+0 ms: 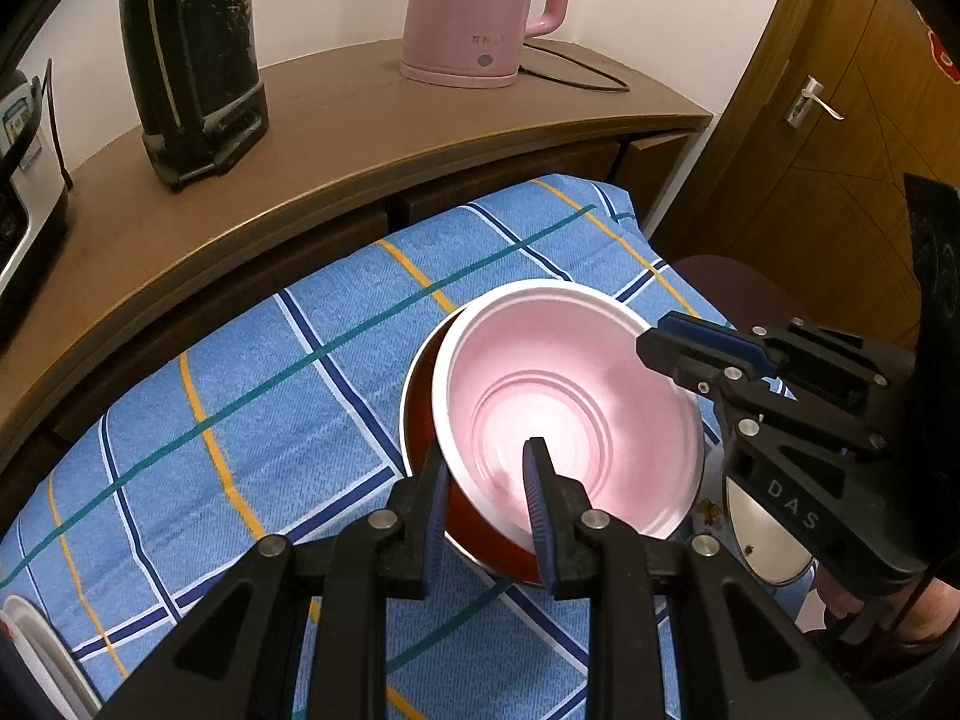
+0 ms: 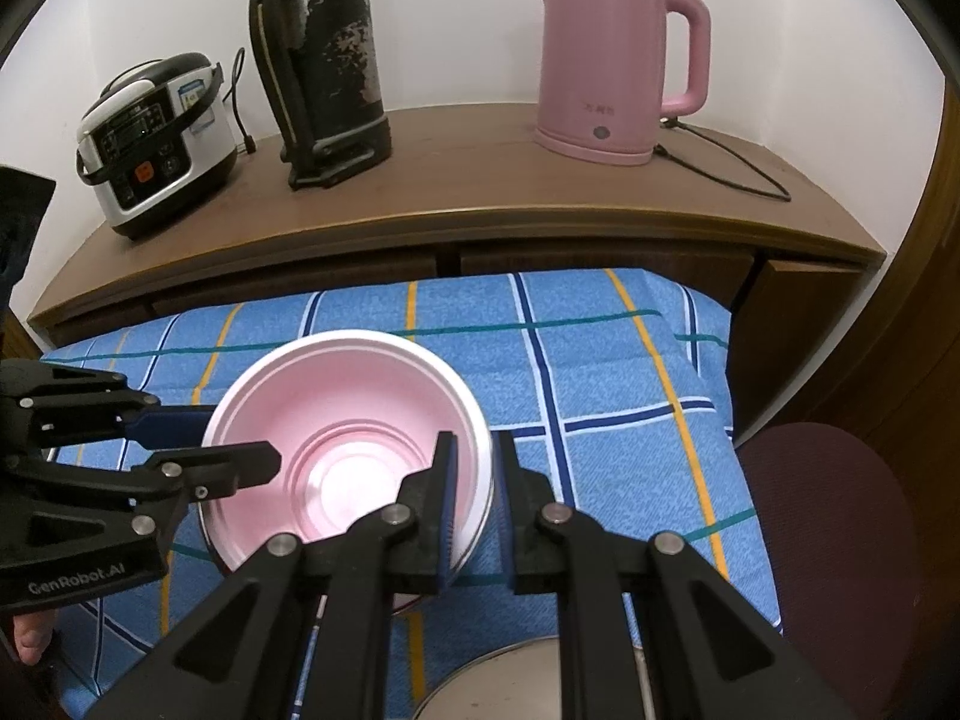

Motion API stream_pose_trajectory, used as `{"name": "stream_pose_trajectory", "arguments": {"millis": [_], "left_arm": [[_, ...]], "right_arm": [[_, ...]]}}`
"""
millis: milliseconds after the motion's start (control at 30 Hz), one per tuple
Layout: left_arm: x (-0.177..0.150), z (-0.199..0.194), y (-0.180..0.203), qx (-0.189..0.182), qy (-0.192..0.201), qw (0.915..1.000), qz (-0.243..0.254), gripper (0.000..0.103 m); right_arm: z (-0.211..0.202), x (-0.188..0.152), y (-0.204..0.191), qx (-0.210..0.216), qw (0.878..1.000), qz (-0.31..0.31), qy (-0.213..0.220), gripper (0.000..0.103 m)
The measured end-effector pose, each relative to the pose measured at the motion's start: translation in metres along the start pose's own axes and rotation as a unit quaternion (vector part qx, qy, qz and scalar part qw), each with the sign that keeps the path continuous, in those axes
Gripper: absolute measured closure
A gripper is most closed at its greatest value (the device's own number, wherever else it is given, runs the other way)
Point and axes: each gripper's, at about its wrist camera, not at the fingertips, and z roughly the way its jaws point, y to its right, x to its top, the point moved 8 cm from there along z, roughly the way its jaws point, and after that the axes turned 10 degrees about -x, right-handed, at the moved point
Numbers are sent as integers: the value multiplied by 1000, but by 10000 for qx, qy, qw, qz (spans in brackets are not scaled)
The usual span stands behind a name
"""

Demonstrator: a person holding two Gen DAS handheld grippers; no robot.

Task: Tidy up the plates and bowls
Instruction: 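Lower the pink bowl into the red bowl with the left tool, then open the left tool and release the pink bowl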

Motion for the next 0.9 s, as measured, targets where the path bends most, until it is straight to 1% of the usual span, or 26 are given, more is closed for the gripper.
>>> {"name": "stream_pose_trajectory", "arguments": {"millis": [100, 267, 467, 600, 633, 667, 700, 733, 800, 867, 900], "left_arm": [[0, 0, -1, -21, -12, 10000, -8, 76], [1, -2, 2, 186, 4, 9996, 189, 76], [0, -1, 2, 202, -11, 9995, 235, 76], [1, -4, 5, 375, -39, 9984, 430, 76], [2, -6, 5, 389, -44, 9982, 456, 74], [2, -8, 4, 465, -34, 9977, 484, 66], [3, -10, 2, 586, -17, 9970, 502, 37], [3, -11, 0, 639, 26, 9966, 528, 14], [2, -7, -1, 579, 47, 9967, 562, 13], [-2, 1, -1, 688, -124, 9955, 636, 13], [-1, 0, -2, 763, -85, 9947, 689, 13]], "right_arm": [[0, 0, 0, -13, 10000, -14, 5, 90], [0, 0, -1, -9, 10000, -42, 10, 91], [1, 0, 0, -20, 10000, -58, 18, 91], [0, 0, -1, -19, 10000, -53, 17, 92], [0, -1, -1, -16, 10000, -44, 17, 92], [1, -1, -1, -54, 10000, -80, 17, 92], [1, -1, -2, -111, 9998, -142, 28, 92], [1, -2, -3, -173, 9997, -188, 39, 92], [1, -1, -2, -104, 9998, -132, 42, 90], [-2, 0, -1, -9, 10000, -22, 56, 90], [-5, 1, 2, 1, 9999, 44, 105, 90]]}}
